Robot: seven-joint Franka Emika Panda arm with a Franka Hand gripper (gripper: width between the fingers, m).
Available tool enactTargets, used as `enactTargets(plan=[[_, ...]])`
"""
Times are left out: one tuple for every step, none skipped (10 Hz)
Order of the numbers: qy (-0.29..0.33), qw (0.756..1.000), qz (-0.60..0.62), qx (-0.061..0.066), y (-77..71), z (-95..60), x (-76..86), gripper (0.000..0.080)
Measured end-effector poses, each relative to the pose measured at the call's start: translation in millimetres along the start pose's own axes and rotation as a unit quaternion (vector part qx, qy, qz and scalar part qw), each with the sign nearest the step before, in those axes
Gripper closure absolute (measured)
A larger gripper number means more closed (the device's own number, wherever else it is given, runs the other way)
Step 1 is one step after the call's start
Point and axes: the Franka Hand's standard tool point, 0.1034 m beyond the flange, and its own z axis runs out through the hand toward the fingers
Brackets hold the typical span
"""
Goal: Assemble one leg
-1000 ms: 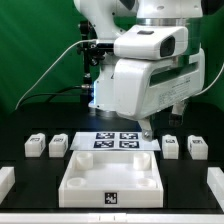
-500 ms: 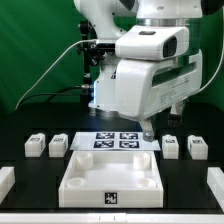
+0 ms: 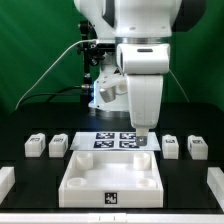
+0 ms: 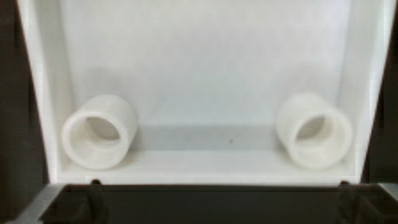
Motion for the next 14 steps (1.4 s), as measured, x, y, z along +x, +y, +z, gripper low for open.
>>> enactTargets(plan=[[-0.004,0.999,-0.035,0.001,0.4,0.1,-1.7,0.0149],[-0.004,0.999,-0.034,0.001,0.2,0.4,-1.6,0.0149],[-0.004,1.0,-0.031,0.001,-0.2,1.1,-2.1,0.0149],[-0.004,1.0,-0.03,0.002,-1.1,2.1,-2.8,0.0149],[-0.004,1.0,-0.004,0.002,-12.4,10.6,-7.4,0.0149],[-0.003,1.0,0.009,0.006,-37.8,26.1,-13.6,0.0149],[-0.001,1.0,0.019,0.006,-64.9,42.5,-22.2,0.0149],[0.002,1.0,0.029,0.011,-80.9,57.1,-28.5,0.0149],[0.004,0.999,0.034,0.016,-86.1,68.1,-34.1,0.0149],[0.005,0.999,0.041,0.022,-89.0,73.3,-37.1,0.0149],[0.005,0.999,0.041,0.02,-87.8,71.7,-36.5,0.0274],[0.005,0.999,0.041,0.02,-88.2,72.0,-36.6,0.0413],[0.005,0.999,0.042,0.021,-88.6,72.5,-36.9,0.0413],[0.005,0.999,0.042,0.021,-88.7,72.6,-37.0,0.0552]])
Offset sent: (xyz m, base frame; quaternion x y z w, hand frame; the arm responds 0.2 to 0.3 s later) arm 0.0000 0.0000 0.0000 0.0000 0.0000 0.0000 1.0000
